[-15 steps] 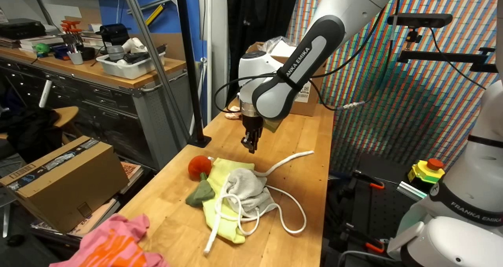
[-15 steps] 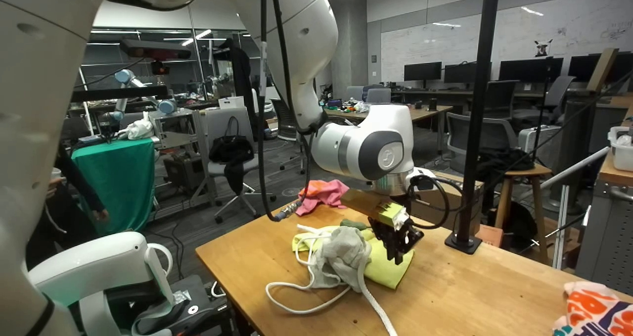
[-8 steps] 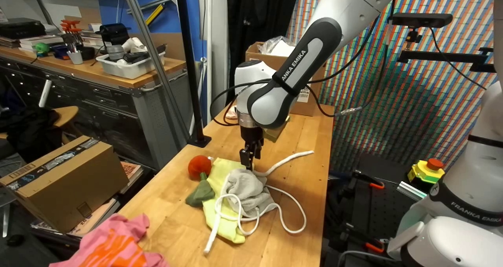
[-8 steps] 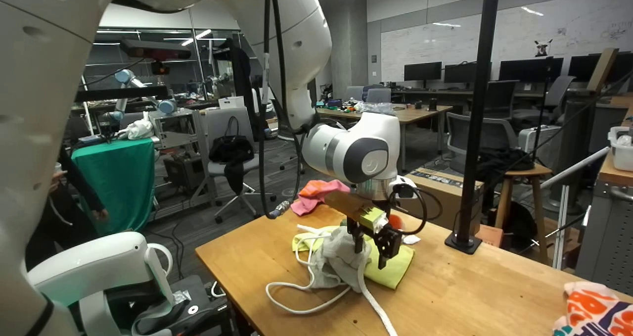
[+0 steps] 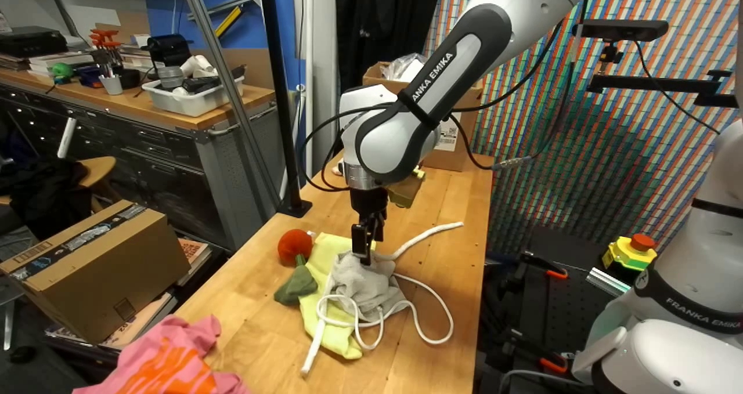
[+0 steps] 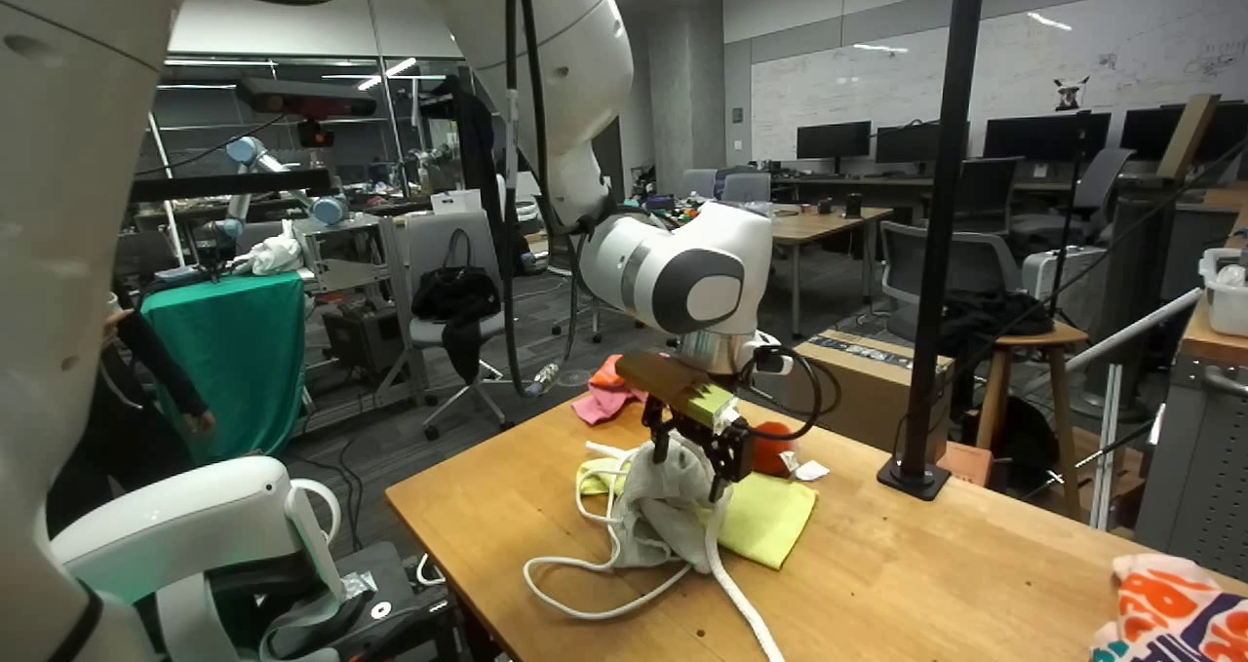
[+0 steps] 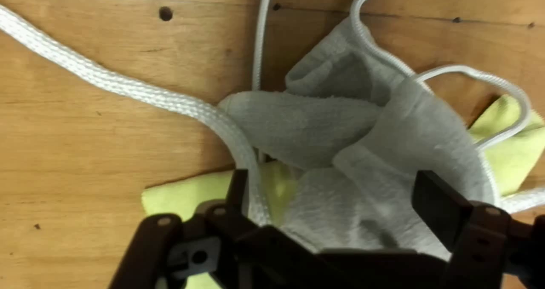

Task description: Separate the things on the heap

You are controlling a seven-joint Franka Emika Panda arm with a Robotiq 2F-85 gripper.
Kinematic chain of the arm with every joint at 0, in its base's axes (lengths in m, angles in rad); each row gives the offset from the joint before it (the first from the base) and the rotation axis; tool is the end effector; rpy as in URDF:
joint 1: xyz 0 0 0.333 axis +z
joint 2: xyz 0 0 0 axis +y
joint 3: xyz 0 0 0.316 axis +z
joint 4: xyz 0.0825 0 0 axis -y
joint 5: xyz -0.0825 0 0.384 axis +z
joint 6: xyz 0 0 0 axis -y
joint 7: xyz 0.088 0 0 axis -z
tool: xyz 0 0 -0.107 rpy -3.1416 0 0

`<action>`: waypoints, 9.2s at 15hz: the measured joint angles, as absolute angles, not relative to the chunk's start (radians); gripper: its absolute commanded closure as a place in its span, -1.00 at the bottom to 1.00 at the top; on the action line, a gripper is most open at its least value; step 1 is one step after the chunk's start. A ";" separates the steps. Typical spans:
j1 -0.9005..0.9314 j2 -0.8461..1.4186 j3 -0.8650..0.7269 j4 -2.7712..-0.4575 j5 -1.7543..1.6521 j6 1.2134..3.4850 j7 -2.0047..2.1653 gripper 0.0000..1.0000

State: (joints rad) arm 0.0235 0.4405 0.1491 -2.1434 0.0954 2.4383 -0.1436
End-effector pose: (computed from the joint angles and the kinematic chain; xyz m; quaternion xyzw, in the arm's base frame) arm 0.5463 0.0970 0.1856 -0.9891 -0.1140 0.0721 0.0592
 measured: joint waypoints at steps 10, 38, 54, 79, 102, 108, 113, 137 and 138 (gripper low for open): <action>0.022 0.415 0.200 -2.145 0.170 2.326 -0.272 -1.00; 0.052 0.427 0.083 -2.126 0.075 2.419 -0.129 0.88; -0.001 0.189 -0.087 -2.167 -0.011 2.409 0.123 0.89; -0.120 0.083 -0.232 -2.269 -0.611 2.242 1.054 0.89; -0.121 0.360 -0.248 -2.146 -0.655 2.178 1.323 -0.42; -0.117 0.363 -0.235 -2.136 -0.602 2.187 1.293 -1.00; -0.073 0.350 -0.156 -2.136 -0.518 2.221 1.146 -1.00; 0.089 0.393 0.076 -2.122 0.141 2.308 0.483 -1.00; 0.089 0.403 0.083 -2.119 0.157 2.307 0.448 -1.00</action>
